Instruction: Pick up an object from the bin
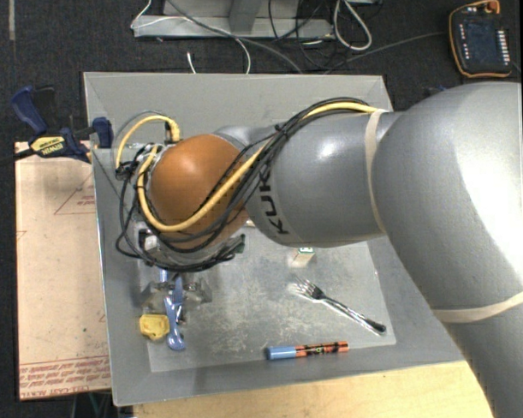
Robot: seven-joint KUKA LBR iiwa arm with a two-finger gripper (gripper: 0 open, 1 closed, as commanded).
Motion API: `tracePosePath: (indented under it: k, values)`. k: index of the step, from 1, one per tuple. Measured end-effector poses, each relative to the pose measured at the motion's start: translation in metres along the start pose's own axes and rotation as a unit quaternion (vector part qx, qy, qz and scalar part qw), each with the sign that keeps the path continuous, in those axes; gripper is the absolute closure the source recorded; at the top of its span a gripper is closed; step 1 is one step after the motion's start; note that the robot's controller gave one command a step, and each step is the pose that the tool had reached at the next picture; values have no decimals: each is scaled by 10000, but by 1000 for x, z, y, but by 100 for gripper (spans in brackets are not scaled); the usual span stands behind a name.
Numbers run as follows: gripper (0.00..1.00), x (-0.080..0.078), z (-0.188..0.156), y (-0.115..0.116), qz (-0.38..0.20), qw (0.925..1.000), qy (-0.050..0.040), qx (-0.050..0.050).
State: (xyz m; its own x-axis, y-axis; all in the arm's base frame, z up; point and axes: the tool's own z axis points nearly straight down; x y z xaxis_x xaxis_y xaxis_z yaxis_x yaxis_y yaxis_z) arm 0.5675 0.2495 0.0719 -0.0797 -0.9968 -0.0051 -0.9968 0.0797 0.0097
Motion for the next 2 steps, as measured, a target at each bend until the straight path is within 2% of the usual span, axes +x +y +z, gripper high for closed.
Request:
tracePosePath:
  k: [1,2]
  values:
    - [100,0,-1,0,14,10000,-7,-1]
    - [100,0,-36,2,21,10000,2,-34]
